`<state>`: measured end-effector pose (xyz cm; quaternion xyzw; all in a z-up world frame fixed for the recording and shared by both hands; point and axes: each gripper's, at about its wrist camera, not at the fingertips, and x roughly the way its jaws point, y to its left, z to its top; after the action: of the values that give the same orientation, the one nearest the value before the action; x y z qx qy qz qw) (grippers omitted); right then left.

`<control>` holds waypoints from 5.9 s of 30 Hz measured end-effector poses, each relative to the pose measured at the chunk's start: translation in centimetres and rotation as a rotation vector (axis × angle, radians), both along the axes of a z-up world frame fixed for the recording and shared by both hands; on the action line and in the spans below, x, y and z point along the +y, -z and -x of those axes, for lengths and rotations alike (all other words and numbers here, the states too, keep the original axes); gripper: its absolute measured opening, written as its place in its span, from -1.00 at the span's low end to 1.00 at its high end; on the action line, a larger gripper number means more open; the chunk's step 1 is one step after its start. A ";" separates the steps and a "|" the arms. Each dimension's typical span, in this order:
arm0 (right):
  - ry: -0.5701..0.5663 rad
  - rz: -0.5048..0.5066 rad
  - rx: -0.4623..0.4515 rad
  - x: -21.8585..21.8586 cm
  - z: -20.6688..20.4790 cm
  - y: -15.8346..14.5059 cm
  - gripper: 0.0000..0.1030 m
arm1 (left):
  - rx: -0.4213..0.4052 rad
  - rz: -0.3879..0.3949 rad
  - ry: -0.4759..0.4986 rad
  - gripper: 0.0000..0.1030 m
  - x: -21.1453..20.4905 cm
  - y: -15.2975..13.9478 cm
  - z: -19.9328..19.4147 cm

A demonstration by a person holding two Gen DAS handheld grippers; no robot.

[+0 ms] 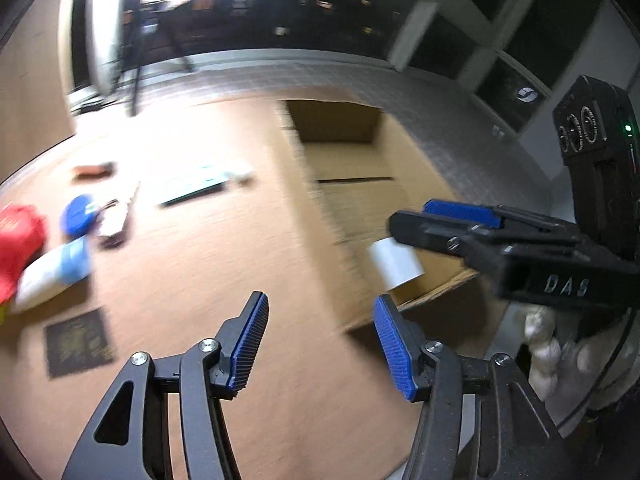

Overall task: Organize objects
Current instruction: 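Carry the charger with the right tool and drop it into the box, then move the right tool to the black card and grasp it, then carry the black card with the right tool and drop it into the box, then move the right tool to the white AQUA sunscreen tube and grasp it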

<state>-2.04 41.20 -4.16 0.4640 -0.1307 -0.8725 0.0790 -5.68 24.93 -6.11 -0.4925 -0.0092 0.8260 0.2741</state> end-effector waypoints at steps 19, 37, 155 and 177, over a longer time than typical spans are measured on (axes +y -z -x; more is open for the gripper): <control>-0.468 -0.104 -0.128 -19.9 7.5 4.0 0.24 | -0.067 -0.011 -0.489 0.54 -24.8 0.8 -4.8; -0.679 -0.208 -0.223 -29.4 12.2 8.9 0.24 | -0.080 0.004 -0.645 0.54 -32.6 1.5 -7.4; -0.420 -0.032 -0.108 -21.7 14.7 2.7 -0.03 | -0.100 0.052 -0.582 0.59 -29.6 3.0 -3.8; -0.654 -0.094 -0.250 -31.4 18.8 8.7 -0.13 | -0.141 0.054 -0.760 0.59 -36.4 4.6 -8.3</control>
<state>-20.85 9.79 -12.82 0.5876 0.0566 -0.7426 0.3162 2.67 -11.50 -10.74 -0.5164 -0.1882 0.8328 -0.0661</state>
